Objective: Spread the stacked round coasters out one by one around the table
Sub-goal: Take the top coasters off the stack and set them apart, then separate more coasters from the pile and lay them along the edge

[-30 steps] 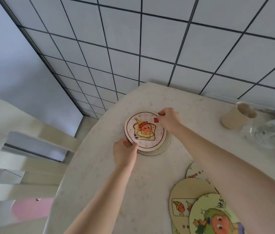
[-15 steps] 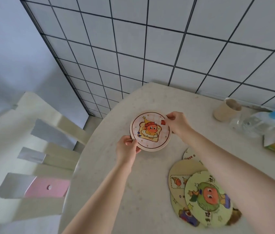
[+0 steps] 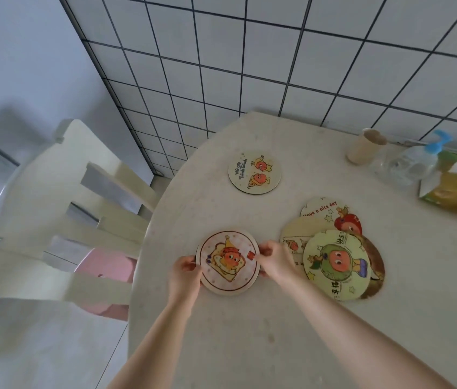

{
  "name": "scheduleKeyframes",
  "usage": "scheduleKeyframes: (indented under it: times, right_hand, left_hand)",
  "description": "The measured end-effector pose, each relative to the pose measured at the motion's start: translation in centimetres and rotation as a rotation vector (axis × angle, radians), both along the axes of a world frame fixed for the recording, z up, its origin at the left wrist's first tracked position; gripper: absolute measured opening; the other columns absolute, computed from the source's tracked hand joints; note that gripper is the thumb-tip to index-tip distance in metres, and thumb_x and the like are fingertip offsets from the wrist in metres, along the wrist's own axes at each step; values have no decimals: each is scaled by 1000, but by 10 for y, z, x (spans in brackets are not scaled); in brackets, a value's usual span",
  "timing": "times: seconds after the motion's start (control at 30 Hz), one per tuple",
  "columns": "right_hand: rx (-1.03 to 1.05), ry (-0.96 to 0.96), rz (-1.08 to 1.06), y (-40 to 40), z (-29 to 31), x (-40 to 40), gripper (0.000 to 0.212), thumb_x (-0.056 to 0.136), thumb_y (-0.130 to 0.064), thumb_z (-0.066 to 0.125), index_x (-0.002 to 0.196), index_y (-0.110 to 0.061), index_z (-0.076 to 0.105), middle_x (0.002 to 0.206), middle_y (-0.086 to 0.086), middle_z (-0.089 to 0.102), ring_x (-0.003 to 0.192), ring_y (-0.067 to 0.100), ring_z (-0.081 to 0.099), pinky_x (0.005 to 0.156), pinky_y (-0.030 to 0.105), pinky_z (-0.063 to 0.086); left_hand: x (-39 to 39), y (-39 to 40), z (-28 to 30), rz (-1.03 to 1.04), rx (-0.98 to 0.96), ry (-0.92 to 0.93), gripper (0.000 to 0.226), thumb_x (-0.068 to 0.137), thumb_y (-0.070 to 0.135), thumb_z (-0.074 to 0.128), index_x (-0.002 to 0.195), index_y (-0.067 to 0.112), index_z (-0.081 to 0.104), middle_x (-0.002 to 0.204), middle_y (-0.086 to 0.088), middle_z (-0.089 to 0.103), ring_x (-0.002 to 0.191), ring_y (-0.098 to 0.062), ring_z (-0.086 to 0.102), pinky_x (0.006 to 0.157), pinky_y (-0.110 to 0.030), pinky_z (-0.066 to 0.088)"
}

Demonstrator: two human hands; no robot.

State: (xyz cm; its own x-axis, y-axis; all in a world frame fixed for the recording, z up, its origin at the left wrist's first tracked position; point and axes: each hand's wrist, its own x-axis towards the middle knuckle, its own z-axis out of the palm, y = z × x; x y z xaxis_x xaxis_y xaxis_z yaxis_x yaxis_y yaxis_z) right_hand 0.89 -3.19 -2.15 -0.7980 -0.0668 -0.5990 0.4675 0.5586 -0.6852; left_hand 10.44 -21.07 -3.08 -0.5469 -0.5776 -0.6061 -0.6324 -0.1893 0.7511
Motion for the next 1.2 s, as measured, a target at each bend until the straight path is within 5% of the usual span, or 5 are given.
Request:
scheduleKeyframes:
  times: [0.37,0.67,0.93,1.07,1.2]
  right_hand:
    - [87,65,36,29,-5,29,24,88,-10,53,111,-14,62,103,1,65,95,22,64,86,40,55]
    - [221,219,-19,122,10,15,20,88,-7,54,104,-15,62,97,-4,63,91,14,61,62,17,41]
    - [353,128,-166,200,11,-16,19,85,-15,58,103,-10,59,107,12,62,101,30,57,76,30,41]
    - [313,42,-179,210,8,-29,33,81,-15,62,113,-11,56,110,9,64,88,22,55,71,27,40]
    - [288,37,-160,215,9,-38,20,81,-16,64,100,-14,63,110,8,67,91,24,61,71,27,43]
  left_hand:
    - [11,9,0,-144,-303,1,31,78,0,63,100,22,63,100,0,60,87,-14,60,69,-21,45]
    - [-40,110,20,-405,-185,43,25,82,3,56,94,23,65,91,5,67,80,-5,61,51,-8,43]
    - [-67,202,12,-483,-151,-2,35,84,6,51,116,16,62,114,-3,66,93,-18,61,61,-20,48]
    - [-75,225,8,-353,-96,-58,45,81,6,56,125,17,55,119,-3,59,108,-25,60,88,-41,55]
    - [-79,235,10,-263,-87,-58,46,79,4,60,121,22,52,110,4,54,104,-20,56,79,-32,52]
